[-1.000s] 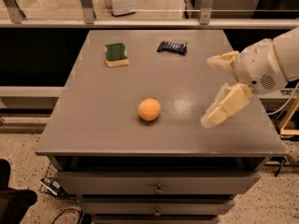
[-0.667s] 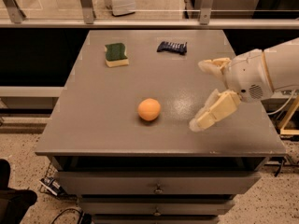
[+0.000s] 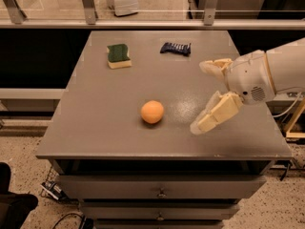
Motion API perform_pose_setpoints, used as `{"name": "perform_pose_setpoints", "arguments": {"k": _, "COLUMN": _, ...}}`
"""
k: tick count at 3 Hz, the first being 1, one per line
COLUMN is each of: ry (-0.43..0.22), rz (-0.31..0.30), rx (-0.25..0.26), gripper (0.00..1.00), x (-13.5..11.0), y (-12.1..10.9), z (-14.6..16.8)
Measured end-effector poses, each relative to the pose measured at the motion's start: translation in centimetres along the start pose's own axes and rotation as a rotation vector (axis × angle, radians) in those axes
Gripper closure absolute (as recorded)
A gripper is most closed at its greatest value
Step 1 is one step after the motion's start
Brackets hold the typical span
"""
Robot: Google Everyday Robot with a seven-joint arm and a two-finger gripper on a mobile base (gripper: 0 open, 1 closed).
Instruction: Move orange near rxbar blueberry
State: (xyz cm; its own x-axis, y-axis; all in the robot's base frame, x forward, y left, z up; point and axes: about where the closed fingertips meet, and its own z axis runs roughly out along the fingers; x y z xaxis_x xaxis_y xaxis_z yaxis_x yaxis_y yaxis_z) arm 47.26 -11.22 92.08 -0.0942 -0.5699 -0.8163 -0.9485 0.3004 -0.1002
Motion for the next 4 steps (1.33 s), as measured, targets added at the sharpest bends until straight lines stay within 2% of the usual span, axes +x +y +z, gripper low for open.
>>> {"name": "perform_pose_setpoints", "arguments": {"k": 1, "ry": -0.061, "rz": -0.027, "rx": 0.03, "gripper": 0.0, "x": -0.1, "y": -0.1, "z": 1.4}}
{"name": "perform_pose_setpoints", "arguments": {"k": 2, "ry": -0.185, "rz": -0.067, "rx": 0.049, "gripper": 0.0, "x": -0.1, "y": -0.5, "z": 3.6}}
{"name": "perform_pose_setpoints", "arguments": {"k": 3, "ry": -0.278, "rz": -0.083, "rx": 0.033, "gripper": 0.0, "x": -0.3, "y": -0.7, "z": 5.6}}
{"name": "perform_pose_setpoints", "arguments": {"k": 4, "ry": -0.322, "rz": -0.044, "rx": 0.011, "gripper": 0.0, "x": 0.0, "y": -1.0, "z": 7.5}}
